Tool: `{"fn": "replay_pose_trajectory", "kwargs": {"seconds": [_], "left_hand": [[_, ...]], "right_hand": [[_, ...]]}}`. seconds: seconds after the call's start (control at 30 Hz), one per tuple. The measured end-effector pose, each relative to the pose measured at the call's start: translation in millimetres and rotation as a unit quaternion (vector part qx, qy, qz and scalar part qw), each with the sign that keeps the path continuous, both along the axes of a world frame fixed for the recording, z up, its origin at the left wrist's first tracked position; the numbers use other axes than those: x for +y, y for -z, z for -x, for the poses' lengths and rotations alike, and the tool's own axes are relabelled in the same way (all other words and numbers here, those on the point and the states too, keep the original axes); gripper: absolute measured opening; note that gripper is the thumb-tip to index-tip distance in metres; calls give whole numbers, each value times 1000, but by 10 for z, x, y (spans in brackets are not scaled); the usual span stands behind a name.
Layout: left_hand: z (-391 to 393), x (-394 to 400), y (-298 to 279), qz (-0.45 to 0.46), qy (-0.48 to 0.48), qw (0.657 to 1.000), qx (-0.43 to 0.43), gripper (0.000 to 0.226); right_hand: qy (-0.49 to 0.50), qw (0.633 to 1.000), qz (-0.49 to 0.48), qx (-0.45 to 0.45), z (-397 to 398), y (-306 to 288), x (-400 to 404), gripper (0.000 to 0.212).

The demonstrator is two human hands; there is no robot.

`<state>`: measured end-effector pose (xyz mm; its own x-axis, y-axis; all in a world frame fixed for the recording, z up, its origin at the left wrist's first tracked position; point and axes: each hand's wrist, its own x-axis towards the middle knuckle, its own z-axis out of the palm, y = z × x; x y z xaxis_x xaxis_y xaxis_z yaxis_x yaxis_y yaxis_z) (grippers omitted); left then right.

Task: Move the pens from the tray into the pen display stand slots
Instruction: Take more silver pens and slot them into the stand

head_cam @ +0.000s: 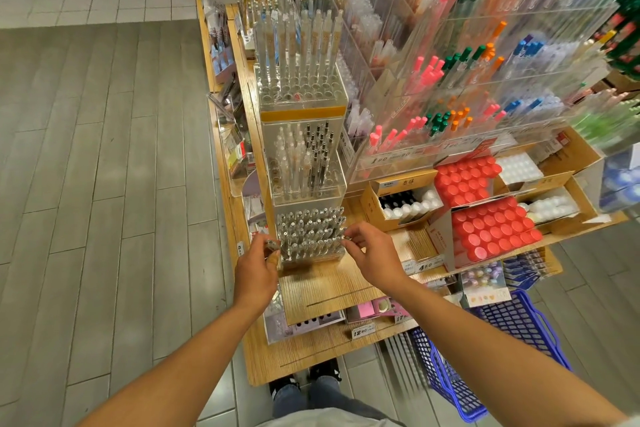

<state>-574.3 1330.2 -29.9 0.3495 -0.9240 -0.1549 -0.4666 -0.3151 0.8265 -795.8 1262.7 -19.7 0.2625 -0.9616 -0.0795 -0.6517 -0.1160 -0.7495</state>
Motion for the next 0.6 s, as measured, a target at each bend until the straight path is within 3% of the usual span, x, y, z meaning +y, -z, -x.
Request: {"fn": "replay_pose_trajectory", "kwargs": {"seconds": [0.6], "left_hand": [[16, -53, 81, -12, -9, 1000, 1, 25]], "right_hand": [[5, 1000, 3, -9, 29, 5, -17, 14]]}}
